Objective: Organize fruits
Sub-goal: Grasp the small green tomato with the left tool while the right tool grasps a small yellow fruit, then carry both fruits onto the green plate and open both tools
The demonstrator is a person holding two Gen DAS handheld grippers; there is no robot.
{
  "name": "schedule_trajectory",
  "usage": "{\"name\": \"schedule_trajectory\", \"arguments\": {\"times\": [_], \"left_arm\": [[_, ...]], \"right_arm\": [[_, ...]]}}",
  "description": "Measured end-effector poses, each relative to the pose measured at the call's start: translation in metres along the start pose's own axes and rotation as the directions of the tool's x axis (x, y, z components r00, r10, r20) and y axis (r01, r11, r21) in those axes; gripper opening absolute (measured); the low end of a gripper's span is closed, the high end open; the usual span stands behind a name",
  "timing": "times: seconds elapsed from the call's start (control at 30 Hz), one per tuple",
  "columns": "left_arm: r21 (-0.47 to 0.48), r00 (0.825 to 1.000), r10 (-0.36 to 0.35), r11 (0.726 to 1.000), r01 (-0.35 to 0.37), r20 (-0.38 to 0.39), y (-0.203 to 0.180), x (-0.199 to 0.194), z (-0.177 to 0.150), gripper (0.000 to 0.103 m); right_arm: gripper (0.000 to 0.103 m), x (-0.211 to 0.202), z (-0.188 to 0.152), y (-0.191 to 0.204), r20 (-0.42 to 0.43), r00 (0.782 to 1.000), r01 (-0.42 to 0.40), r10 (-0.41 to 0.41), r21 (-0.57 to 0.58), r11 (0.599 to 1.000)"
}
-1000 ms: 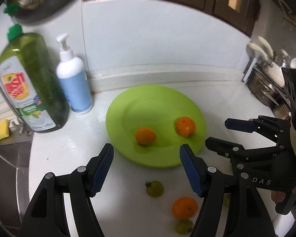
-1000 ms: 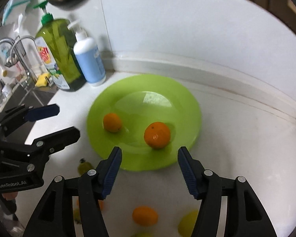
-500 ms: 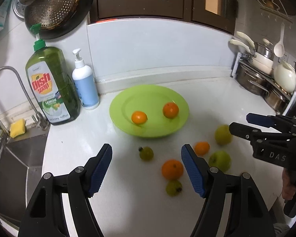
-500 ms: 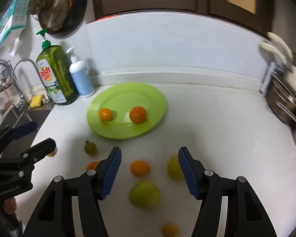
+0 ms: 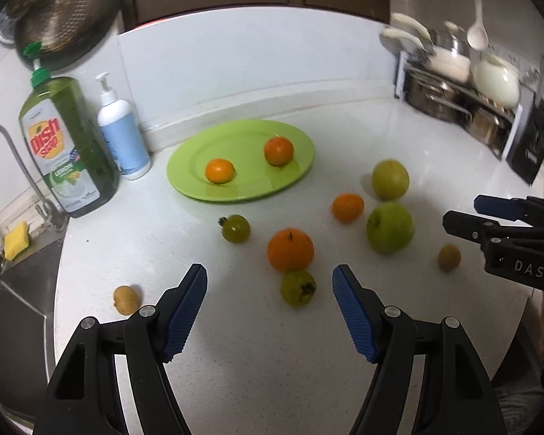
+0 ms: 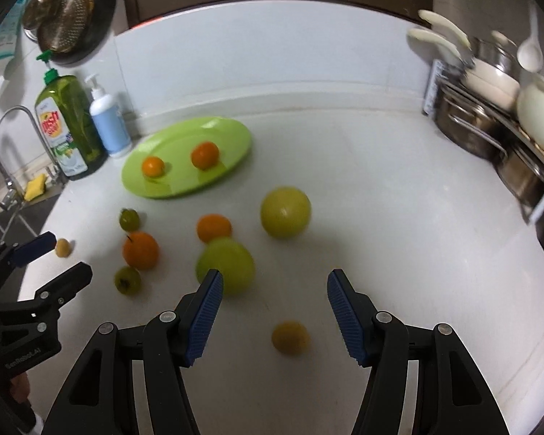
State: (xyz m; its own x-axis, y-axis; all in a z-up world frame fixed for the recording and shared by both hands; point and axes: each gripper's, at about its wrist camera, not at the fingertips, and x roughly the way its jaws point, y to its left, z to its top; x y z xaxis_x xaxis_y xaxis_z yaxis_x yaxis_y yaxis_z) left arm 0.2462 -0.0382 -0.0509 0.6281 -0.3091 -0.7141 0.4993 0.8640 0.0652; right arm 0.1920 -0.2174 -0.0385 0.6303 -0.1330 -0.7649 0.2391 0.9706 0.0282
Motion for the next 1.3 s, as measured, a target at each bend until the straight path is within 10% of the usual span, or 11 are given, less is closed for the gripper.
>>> {"name": "schedule_trajectory", "arguments": {"times": [1.3], "left_arm": [[0.011,0.992,-0.063,0.998,0.065,-0.105,-0.019,0.048,-0.014,0.029]], "right_arm": [[0.031,0.029,-0.031,-0.008,-0.102,0.994,-0.033,0.037,0.036,0.999]]}}
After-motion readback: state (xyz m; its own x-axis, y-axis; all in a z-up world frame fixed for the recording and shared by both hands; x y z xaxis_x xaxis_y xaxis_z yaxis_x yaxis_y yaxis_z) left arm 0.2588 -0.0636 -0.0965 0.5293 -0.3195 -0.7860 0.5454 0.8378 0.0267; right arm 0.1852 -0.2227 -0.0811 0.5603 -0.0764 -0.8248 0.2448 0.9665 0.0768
